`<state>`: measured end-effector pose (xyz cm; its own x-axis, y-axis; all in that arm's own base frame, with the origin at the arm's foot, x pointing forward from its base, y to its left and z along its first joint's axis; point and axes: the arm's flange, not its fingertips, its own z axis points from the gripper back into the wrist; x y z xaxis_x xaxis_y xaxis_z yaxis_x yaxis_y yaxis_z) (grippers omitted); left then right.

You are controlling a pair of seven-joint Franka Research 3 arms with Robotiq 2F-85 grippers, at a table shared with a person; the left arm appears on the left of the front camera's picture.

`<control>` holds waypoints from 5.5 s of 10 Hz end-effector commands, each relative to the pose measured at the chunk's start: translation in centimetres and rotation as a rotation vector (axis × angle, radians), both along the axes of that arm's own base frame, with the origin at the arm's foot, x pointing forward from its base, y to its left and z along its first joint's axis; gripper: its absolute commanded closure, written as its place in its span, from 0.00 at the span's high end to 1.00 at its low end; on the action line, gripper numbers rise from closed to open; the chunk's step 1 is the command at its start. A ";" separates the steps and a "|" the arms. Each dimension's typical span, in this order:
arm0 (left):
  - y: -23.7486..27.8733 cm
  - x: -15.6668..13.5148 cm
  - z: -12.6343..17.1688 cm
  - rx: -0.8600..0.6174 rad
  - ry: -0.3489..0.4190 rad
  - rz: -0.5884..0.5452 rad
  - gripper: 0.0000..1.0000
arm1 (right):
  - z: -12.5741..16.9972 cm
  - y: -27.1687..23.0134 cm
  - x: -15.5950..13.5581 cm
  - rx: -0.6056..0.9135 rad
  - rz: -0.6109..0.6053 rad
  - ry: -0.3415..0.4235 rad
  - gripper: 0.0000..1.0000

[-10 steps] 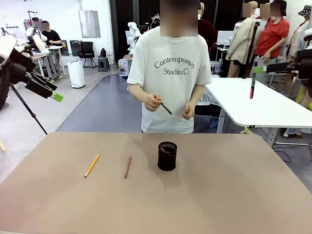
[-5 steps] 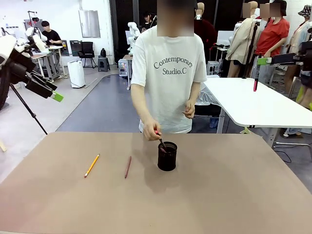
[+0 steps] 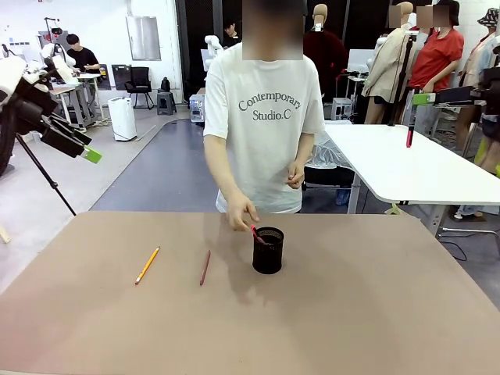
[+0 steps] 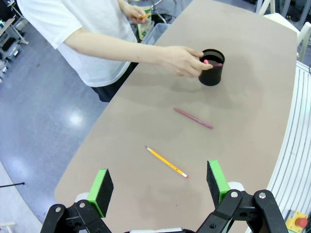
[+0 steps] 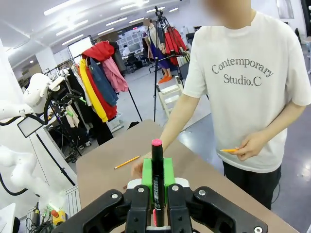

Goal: Place the pens into the pen holder.
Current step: Pick up a writing instrument from the table and place it into the Pen holder.

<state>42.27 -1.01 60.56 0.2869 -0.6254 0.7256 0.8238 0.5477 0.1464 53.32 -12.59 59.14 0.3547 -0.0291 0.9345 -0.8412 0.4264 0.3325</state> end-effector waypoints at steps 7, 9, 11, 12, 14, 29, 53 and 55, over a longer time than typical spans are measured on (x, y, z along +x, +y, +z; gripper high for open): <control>0.0 0.0 0.1 -0.016 -0.008 -0.009 1.00 | 0.2 0.1 0.0 -0.002 -0.005 -0.003 0.00; 0.0 0.0 0.1 -0.016 -0.008 -0.009 1.00 | 0.2 0.1 0.0 -0.002 -0.005 -0.003 0.00; 0.0 0.0 0.1 -0.016 -0.008 -0.009 1.00 | 0.2 0.1 0.0 -0.002 -0.005 -0.003 0.00; 0.0 0.0 0.1 -0.016 -0.008 -0.009 1.00 | 0.2 0.1 0.0 -0.002 -0.005 -0.003 0.00; 0.0 0.0 0.1 -0.016 -0.008 -0.009 1.00 | 0.2 0.1 0.0 -0.002 -0.005 -0.003 0.00; 0.0 0.0 0.1 -0.016 -0.008 -0.009 1.00 | 0.2 0.1 0.0 -0.002 -0.005 -0.003 0.00; 0.0 0.0 0.1 -0.016 -0.008 -0.009 1.00 | -13.8 20.6 -3.6 0.040 0.544 -0.387 0.00; 0.0 0.0 0.1 -0.016 -0.008 -0.009 1.00 | -14.8 21.3 -2.3 0.012 0.519 -0.408 0.00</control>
<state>42.28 -1.01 60.56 0.2873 -0.6255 0.7254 0.8236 0.5480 0.1464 49.92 8.46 44.45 -0.0229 0.0289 0.9993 -0.9959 -0.0884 -0.0203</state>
